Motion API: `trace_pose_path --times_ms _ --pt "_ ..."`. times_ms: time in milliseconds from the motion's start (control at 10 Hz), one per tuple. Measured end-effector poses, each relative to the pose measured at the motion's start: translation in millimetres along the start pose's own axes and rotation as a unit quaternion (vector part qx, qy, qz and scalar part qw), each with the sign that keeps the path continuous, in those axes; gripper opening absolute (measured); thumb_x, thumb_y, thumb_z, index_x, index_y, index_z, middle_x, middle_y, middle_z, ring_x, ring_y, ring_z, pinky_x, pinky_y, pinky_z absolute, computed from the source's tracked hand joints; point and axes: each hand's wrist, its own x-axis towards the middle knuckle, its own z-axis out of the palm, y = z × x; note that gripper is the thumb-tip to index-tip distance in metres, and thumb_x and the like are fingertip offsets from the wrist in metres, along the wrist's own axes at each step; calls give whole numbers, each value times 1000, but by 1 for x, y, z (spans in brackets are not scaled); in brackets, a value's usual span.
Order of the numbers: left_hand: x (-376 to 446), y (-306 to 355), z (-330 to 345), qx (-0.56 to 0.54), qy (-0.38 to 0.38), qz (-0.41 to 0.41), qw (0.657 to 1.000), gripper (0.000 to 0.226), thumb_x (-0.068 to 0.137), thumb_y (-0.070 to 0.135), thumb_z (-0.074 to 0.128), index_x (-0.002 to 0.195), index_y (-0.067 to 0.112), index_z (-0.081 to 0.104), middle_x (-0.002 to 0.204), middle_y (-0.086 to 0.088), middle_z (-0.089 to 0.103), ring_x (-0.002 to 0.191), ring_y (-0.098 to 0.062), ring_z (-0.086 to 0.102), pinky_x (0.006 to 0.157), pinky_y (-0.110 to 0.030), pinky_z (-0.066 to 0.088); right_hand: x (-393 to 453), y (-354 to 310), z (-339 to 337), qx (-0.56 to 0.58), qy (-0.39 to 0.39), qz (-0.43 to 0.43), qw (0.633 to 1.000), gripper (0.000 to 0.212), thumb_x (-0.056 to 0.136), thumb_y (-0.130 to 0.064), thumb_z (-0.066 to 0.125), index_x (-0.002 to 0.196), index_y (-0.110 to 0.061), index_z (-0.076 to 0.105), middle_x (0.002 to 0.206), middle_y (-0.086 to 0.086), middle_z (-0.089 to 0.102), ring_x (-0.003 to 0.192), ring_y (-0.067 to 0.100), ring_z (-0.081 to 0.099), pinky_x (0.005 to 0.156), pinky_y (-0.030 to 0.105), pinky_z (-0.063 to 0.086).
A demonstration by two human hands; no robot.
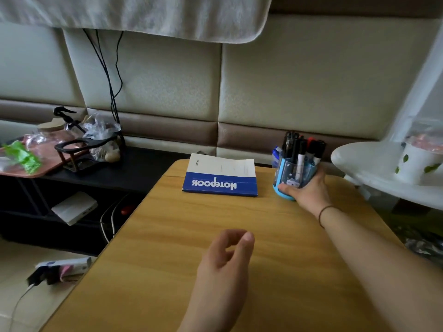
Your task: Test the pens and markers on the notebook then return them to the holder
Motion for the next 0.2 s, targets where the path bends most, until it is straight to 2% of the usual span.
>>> trace_pose_path --times_ms 100,200 --pt "3 -2 7 13 -20 1 1000 20 91 47 50 102 35 62 99 16 63 94 4 54 65 -13 39 16 5 10 -12 9 13 1000 102 58 -49 86 136 -21 26 134 7 53 118 30 55 98 48 47" --pt "0 3 11 39 -31 2 999 22 89 51 51 103 36 61 104 17 62 102 0 55 80 -24 48 12 12 14 -97 -11 35 995 94 61 -58 80 132 -19 32 131 6 58 116 31 57 98 51 43"
